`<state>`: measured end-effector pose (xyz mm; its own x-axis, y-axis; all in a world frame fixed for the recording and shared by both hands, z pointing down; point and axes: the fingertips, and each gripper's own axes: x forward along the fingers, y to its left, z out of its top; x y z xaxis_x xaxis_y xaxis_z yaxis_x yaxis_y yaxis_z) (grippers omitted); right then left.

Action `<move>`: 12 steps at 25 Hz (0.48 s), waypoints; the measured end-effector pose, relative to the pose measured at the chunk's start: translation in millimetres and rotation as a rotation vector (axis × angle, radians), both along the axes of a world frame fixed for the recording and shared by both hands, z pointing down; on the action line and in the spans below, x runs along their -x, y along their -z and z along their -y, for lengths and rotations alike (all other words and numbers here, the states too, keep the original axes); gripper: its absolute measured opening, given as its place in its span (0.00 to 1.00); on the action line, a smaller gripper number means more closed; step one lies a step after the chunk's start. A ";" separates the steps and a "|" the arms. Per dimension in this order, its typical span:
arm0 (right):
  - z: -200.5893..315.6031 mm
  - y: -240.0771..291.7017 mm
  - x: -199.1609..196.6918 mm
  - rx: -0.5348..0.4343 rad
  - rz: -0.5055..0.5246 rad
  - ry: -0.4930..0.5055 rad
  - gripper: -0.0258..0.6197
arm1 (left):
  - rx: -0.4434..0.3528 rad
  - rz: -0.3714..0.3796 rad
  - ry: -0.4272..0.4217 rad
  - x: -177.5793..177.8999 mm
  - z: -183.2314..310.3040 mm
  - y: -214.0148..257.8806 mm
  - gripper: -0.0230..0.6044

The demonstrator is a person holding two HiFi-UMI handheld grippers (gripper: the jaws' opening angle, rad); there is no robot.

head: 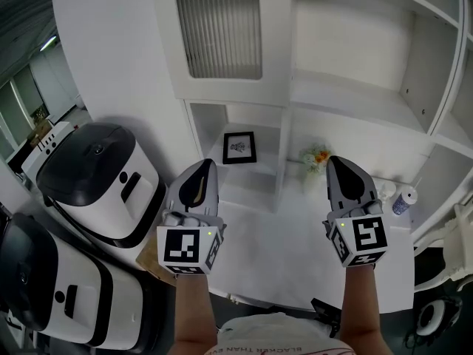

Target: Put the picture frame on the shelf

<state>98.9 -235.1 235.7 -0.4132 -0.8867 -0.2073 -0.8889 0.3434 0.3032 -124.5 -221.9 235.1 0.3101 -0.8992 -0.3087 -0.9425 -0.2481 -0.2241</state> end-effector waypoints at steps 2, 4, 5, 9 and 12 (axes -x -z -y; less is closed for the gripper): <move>-1.6 -1.6 1.8 0.001 -0.010 0.005 0.05 | -0.006 -0.005 -0.001 0.0 -1.9 1.8 0.05; -2.8 -3.0 3.5 0.000 -0.021 0.007 0.05 | -0.012 -0.008 -0.001 -0.7 -3.6 3.5 0.05; -3.6 -3.5 4.6 -0.002 -0.026 0.009 0.05 | -0.015 -0.008 -0.001 -0.9 -4.4 4.1 0.05; -7.3 -4.5 7.5 -0.009 -0.045 0.010 0.05 | -0.029 -0.036 -0.016 0.9 -9.0 6.3 0.05; -9.2 -3.8 5.8 -0.011 -0.044 0.006 0.05 | -0.037 -0.033 -0.018 1.0 -10.4 8.4 0.05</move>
<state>93.1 -225.9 239.5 -0.4279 -0.8819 -0.1980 -0.8724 0.3457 0.3456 -125.5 -211.5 226.7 0.3156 -0.8813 -0.3517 -0.9449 -0.2577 -0.2020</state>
